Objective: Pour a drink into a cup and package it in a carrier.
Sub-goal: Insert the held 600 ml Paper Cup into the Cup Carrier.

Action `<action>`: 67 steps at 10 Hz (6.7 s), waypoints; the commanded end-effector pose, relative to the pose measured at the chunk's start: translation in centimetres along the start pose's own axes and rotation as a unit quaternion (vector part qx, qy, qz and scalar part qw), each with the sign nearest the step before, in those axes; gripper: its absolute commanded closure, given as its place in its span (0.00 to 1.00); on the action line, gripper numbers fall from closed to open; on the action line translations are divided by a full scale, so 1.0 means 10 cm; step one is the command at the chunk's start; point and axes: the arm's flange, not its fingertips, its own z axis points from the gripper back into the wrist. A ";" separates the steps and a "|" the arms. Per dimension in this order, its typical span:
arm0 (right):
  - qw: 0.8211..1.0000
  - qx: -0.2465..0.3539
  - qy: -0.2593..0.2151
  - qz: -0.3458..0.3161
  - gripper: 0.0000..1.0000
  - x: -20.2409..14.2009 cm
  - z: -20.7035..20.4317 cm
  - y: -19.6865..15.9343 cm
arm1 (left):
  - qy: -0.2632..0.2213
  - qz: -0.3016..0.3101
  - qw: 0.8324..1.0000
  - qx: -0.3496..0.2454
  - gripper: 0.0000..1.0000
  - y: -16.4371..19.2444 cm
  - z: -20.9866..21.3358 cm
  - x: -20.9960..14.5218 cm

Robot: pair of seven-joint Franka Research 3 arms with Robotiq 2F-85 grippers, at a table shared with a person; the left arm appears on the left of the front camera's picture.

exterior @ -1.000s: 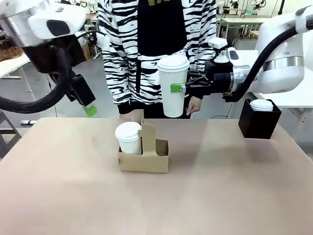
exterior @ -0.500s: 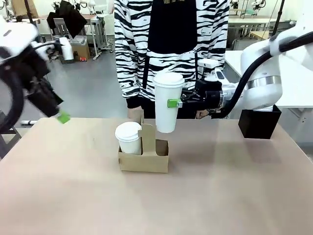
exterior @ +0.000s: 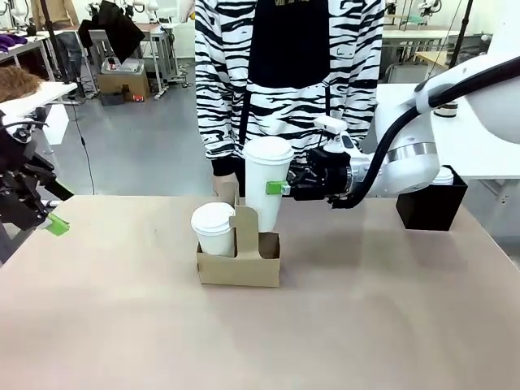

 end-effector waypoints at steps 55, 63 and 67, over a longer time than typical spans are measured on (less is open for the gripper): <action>0.790 -0.497 0.318 -0.167 0.00 0.49 2.12 1.98 | -0.007 0.002 1.000 0.009 0.02 -0.16 0.08 0.21; 0.790 -0.497 0.318 -0.167 0.00 0.49 2.12 1.98 | -0.007 0.002 1.000 0.009 0.02 -0.16 0.08 0.21; 0.790 -0.497 0.318 -0.167 0.00 0.49 2.12 1.98 | -0.007 0.002 1.000 0.009 0.02 -0.16 0.08 0.21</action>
